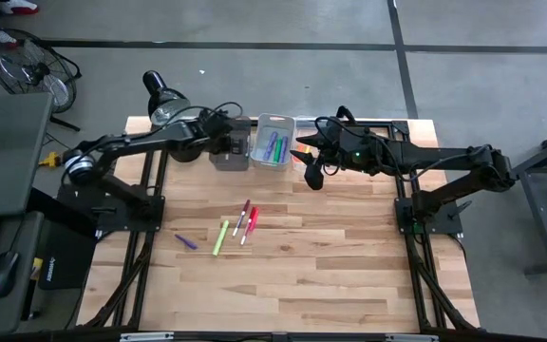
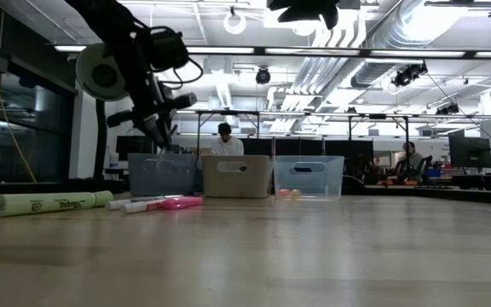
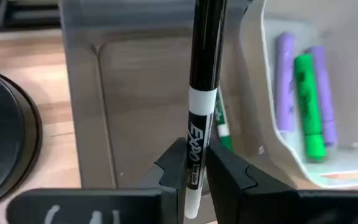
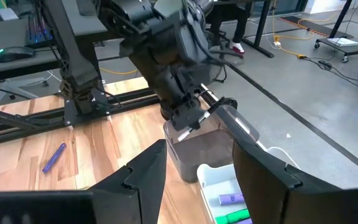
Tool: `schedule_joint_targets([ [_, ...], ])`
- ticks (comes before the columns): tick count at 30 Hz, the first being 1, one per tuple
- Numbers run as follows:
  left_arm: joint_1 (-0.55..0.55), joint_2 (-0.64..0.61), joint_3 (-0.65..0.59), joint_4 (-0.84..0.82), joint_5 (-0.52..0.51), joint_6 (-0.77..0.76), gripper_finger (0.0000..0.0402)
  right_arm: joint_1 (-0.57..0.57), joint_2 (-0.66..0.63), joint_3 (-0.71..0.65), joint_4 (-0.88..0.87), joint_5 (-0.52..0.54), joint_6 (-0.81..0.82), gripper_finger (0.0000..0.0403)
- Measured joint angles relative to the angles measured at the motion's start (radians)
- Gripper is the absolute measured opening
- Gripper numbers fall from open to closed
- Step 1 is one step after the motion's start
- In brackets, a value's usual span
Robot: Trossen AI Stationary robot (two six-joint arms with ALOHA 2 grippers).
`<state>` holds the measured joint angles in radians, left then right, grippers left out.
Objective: Pick & Place Markers
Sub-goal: Put the black marker into the black bin
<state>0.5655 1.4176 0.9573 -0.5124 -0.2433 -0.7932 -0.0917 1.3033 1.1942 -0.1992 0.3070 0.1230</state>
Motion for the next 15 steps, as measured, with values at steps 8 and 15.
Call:
schedule_joint_targets([
  [8,-0.003,0.079,0.0,-0.008,-0.002,-0.024,0.0048,0.0,0.0,0.0,-0.009,-0.026,0.005,0.0172],
  [15,-0.002,0.092,0.0,-0.009,-0.052,-0.024,0.0048,0.0,0.0,0.0,-0.057,-0.029,0.007,0.0172],
])
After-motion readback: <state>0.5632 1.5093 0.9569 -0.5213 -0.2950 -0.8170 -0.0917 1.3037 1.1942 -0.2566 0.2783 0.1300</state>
